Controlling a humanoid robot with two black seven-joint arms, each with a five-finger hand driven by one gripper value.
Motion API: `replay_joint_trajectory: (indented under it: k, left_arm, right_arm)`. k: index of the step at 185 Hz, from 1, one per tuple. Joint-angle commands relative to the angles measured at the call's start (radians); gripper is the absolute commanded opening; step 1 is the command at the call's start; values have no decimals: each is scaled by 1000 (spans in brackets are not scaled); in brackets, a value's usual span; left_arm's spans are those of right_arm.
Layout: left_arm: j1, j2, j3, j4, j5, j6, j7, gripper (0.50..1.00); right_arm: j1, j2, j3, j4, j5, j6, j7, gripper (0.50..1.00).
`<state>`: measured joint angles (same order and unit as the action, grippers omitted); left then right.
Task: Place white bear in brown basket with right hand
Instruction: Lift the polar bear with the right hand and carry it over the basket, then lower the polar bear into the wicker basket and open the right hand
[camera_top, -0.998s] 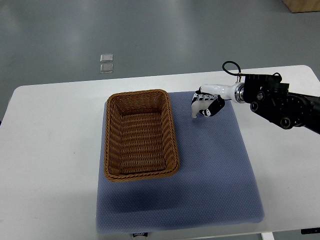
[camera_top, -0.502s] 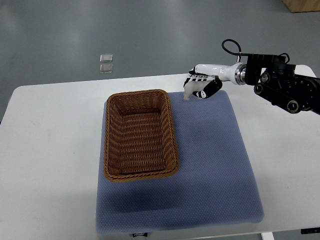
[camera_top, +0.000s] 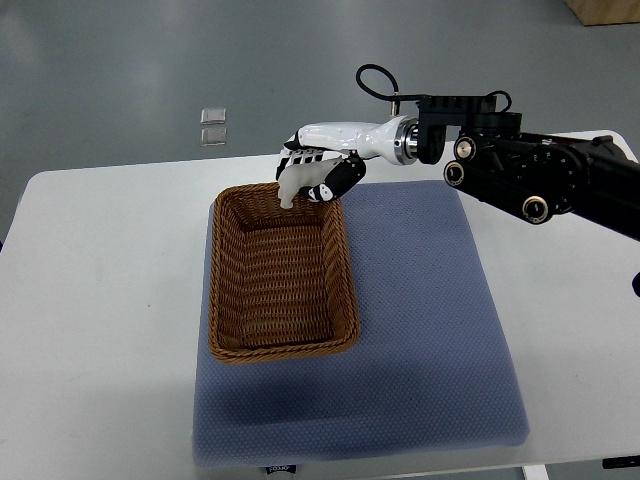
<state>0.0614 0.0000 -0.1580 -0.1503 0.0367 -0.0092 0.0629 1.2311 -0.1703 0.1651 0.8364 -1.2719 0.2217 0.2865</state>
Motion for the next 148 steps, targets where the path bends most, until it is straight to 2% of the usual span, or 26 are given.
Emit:
replay_joint_trajectory:
  k: [1,56,59,63,95,104,105,106,107,108,109,110,111,112,113,119,128,148]
  left_arm:
    - [0,0,0,0,0,0,0,1000]
    - [0,0,0,0,0,0,0,1000]
    - [0,0,0,0,-1,0,0,1000]
    - [0,0,0,0,0,0,0,1000]
    - [0,0,0,0,0,0,0,1000]
    - [0,0,0,0,-1,0,0,1000]
    - [0,0,0,0,0,0,0,1000]
    - [0,0,0,0,0,0,0,1000]
    - [0,0,0,0,0,0,0,1000]
    - [0,0,0,0,0,0,0,1000]
    - [0,0,0,0,0,0,0,1000]
    - [0,0,0,0,0,0,0,1000]
    - [0,0,0,0,0,0,0,1000]
    - [0,0,0,0,0,0,0,1000]
    - [0,0,0,0,0,0,0,1000]
    - [0,0,0,0,0,0,0,1000]
    - [0,0,0,0,0,0,0,1000]
    - [0,0,0,0,0,0,0,1000]
  right_arm:
    - [-10,40,-6,0,-44,-16,0,500]
    - [-61,60,-59,-11,-81,-61,-1,500]
    - [-65,60,-64,-11,-83,-67,-1,529]
    - [-70,60,-67,-11,-81,-70,-1,541]
    - [-96,60,-72,-11,-83,-78,-1,578]
    - [-101,58,-70,-11,-81,-78,-1,641]
    - [-101,58,-70,-11,-81,-79,-1,672]
    - [-101,58,-70,-11,-81,-79,-1,672]
    - [-101,58,-70,-11,-81,-79,-1,711]
    - [-101,58,-70,-11,-81,-79,-1,711]
    - [-101,58,-70,-11,-81,-81,-1,755]
    - [-101,58,-70,-11,-81,-81,-1,756]
    - [-101,57,-68,-11,-81,-81,-1,798]
    - [-101,57,-68,-11,-81,-81,-1,799]
    - [-101,57,-68,-11,-81,-84,-1,839]
    - [-101,54,-65,-11,-78,-91,-1,901]
    - [-101,51,-61,-11,-69,-104,-3,919]
    - [-99,40,-52,-11,-53,-108,0,924]
